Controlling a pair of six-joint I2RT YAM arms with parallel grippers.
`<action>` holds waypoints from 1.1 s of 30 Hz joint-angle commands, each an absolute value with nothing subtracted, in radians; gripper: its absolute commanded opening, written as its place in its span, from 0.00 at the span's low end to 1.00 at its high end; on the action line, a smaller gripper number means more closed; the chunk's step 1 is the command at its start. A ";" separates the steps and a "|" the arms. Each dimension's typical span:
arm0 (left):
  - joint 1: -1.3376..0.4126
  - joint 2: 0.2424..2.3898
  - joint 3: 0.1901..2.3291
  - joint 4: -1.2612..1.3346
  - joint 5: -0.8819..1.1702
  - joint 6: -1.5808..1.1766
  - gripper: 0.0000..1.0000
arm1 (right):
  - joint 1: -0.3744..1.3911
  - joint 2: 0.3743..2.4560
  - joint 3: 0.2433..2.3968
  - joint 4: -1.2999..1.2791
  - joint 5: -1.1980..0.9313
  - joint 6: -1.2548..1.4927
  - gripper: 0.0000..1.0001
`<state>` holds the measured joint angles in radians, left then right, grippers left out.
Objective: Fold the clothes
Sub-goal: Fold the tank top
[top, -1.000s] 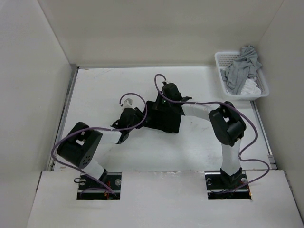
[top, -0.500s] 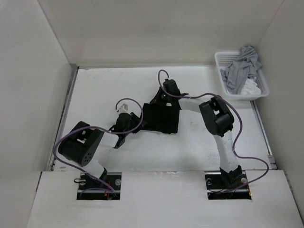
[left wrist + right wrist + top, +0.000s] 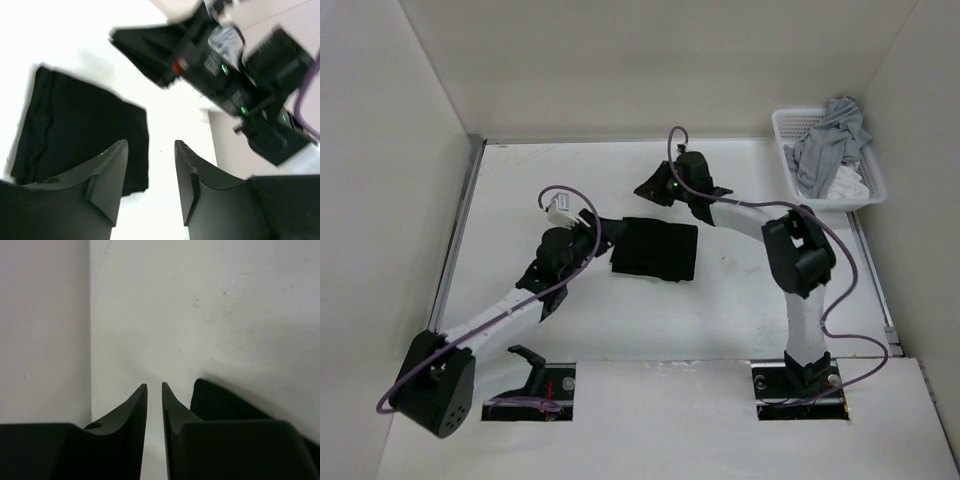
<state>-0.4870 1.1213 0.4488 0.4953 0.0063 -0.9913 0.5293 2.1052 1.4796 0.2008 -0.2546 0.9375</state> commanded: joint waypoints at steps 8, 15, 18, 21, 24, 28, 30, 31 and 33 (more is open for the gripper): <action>-0.409 0.905 0.436 0.137 -0.140 -0.799 0.49 | 0.469 1.407 0.864 0.453 -0.137 0.775 0.59; -0.288 0.937 0.436 0.049 -0.075 -0.788 0.51 | 0.426 1.113 0.510 0.453 0.122 0.753 0.67; -0.263 0.962 0.451 0.048 -0.069 -0.787 0.52 | 0.387 0.991 0.416 0.453 0.201 0.747 0.68; -0.257 1.012 0.475 0.046 -0.069 -0.778 0.52 | 0.337 0.905 0.342 0.462 0.253 0.749 0.69; -0.268 1.060 0.492 0.060 -0.069 -0.778 0.52 | 0.274 0.874 0.319 0.456 0.239 0.773 0.70; -0.275 1.107 0.502 0.095 -0.069 -0.767 0.50 | 0.248 0.894 0.310 0.465 0.213 0.788 0.70; -0.277 1.121 0.505 0.109 -0.069 -0.758 0.49 | 0.251 0.916 0.314 0.471 0.212 0.788 0.70; -0.278 1.126 0.505 0.115 -0.069 -0.755 0.48 | 0.251 0.928 0.318 0.472 0.212 0.788 0.70; -0.280 1.134 0.508 0.121 -0.069 -0.746 0.47 | 0.251 0.943 0.321 0.472 0.212 0.788 0.70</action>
